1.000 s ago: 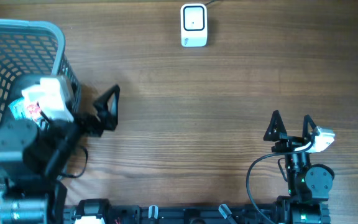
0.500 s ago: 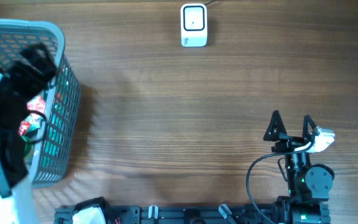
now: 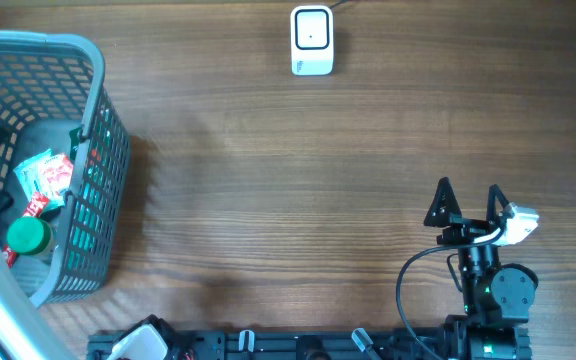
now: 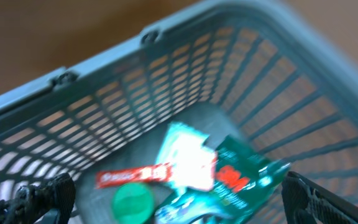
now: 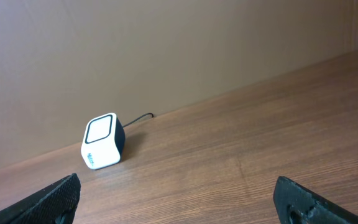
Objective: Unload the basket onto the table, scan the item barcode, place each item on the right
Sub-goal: 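Reach the left gripper into the basket and grasp the green-capped jar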
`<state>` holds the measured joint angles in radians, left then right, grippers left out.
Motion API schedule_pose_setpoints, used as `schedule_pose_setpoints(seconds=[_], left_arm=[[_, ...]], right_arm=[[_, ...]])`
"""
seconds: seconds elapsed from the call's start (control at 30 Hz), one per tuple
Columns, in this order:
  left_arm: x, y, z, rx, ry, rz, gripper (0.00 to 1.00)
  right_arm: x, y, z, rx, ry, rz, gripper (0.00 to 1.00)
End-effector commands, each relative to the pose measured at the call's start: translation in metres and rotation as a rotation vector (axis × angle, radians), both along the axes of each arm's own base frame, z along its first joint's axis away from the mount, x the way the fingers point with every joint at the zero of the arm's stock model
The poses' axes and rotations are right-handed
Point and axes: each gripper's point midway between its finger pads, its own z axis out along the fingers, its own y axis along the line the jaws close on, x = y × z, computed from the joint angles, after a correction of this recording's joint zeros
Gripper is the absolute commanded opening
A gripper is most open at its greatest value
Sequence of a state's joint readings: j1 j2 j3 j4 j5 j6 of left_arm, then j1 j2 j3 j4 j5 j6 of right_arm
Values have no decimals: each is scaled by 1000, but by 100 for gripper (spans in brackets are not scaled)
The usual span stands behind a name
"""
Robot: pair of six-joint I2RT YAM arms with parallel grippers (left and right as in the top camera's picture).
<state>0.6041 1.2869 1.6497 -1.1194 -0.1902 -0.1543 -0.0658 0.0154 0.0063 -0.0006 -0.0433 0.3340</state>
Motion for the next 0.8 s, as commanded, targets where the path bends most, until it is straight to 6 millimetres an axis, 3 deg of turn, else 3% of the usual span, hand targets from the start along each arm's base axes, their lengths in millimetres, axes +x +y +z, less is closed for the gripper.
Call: schedule_pose_setpoints(seconds=[0.0, 0.2, 0.37, 0.47, 0.77], left_arm=[[-20, 15, -39, -7, 174, 10, 100], [-54, 27, -104, -147, 266, 141, 100], [-67, 33, -146, -227, 260, 227, 100], [-56, 31, -171, -283, 226, 201, 100], [-50, 36, -233, -410, 333, 229, 100]], right_arm=[[0, 0, 2, -18, -8, -3, 100], [0, 0, 2, -18, -8, -3, 100], [0, 0, 2, -18, -8, -3, 100], [0, 0, 2, -18, -8, -3, 100], [0, 0, 2, -18, -8, -3, 100]])
